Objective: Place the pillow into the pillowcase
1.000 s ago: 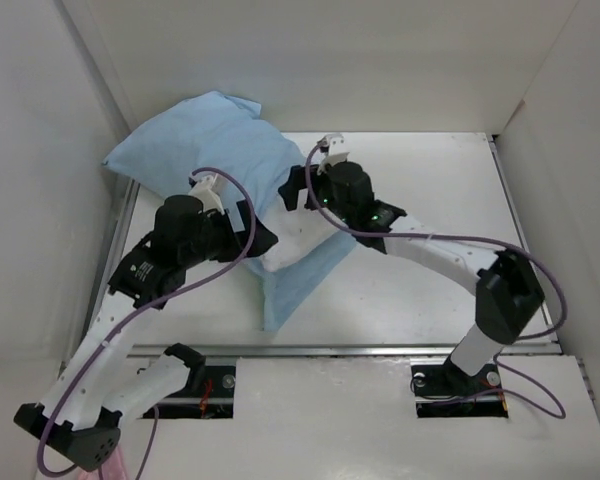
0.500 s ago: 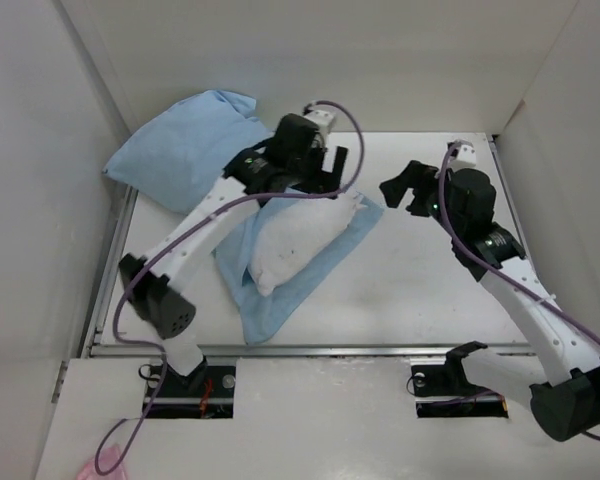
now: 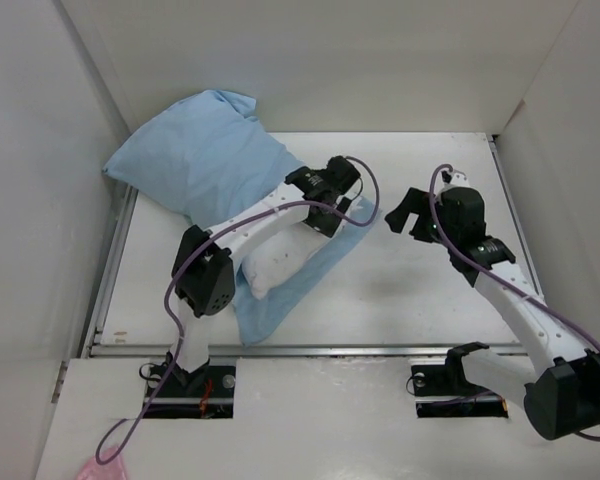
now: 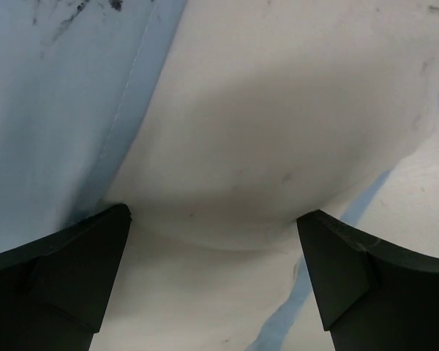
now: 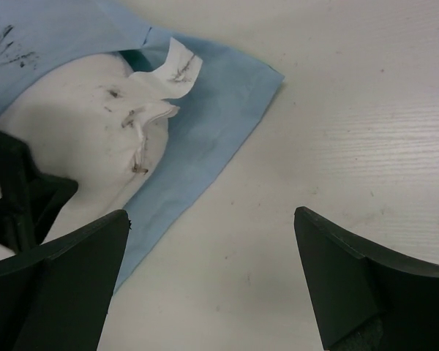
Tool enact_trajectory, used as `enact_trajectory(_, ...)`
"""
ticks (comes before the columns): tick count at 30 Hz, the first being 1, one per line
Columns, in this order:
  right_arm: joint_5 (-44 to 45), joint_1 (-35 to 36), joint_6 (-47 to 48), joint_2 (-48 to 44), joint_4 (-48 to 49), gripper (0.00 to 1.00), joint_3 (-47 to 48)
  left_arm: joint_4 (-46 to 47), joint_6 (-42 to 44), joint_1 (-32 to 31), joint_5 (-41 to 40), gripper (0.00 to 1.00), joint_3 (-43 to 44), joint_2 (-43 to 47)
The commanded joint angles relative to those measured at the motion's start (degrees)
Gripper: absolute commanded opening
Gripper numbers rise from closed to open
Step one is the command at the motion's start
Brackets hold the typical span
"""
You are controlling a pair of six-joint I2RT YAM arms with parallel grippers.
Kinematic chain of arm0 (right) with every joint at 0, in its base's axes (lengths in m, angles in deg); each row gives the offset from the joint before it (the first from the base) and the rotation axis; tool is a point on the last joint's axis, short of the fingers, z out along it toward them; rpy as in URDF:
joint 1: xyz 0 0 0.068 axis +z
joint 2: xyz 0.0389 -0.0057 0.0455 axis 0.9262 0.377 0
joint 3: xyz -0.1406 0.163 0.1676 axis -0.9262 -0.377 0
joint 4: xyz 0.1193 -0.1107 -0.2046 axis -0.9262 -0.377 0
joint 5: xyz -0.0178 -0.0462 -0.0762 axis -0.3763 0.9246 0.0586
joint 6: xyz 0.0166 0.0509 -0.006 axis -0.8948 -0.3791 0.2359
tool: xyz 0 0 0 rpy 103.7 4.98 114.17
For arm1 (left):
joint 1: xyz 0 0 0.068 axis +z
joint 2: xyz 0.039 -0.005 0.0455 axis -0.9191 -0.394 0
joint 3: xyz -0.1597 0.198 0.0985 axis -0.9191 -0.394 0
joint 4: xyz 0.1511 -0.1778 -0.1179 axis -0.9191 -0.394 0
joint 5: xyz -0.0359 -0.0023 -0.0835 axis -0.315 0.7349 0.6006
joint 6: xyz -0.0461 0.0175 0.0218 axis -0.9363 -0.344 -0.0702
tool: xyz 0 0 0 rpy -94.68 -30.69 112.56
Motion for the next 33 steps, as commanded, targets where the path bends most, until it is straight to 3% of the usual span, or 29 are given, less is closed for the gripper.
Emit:
enact_trajectory(1, -3.9, -0.2, 1.5, -0.5, 5.3, 1.00, -0.2, -4.2, -3.0, 0.6, -12.2, 1.00, 1.6, -7.5)
enact_trajectory(6, -2.1, -0.2, 1.5, -2.6, 4.8, 1.00, -1.4, -4.7, -4.6, 2.8, -16.1, 0.97, 3.6, -14.8)
enact_trajectory(7, -2.1, -0.2, 2.0, -3.3, 4.8, 1.00, -1.4, -4.7, -4.6, 3.4, -17.0, 0.84, 4.2, -15.5)
enact_trajectory(8, -2.1, -0.2, 2.0, -4.0, 4.8, 1.00, -2.1, -4.7, -5.1, 3.4, -18.2, 0.33, 4.9, -17.0)
enact_trajectory(9, -2.1, -0.2, 2.0, -4.8, 4.8, 1.00, -2.1, -5.2, -6.1, 4.1, -19.1, 0.00, 5.7, -17.6)
enact_trajectory(12, -0.5, -0.2, 2.6, -7.6, 5.3, 1.00, -3.5, -8.7, -9.5, 4.8, -26.6, 0.00, 12.6, -17.0)
enact_trajectory(14, -0.5, -0.2, 4.4, -8.1, 5.3, 1.00, -4.2, -8.7, -8.3, 4.8, -26.6, 0.00, 19.2, -14.3)
enact_trajectory(17, -4.1, -0.2, 5.7, -5.5, 6.6, 1.00, -4.2, -4.3, -3.5, 4.8, -22.3, 0.00, 24.2, -3.6)
enact_trajectory(23, -6.0, 4.2, 4.6, 3.3, 13.7, 0.97, -1.4, 0.5, -0.5, 4.8, -17.3, 0.00, 25.5, 6.6)
enact_trajectory(28, -7.8, 10.4, 1.0, 16.5, 20.7, 0.84, 7.0, 1.1, 0.0, 4.8, -12.5, 0.00, 25.5, 8.7)
enact_trajectory(33, -8.4, 16.5, -4.1, 24.1, 27.9, 0.76, 13.4, 0.5, 0.5, 4.3, -10.5, 0.00, 27.5, 8.7)
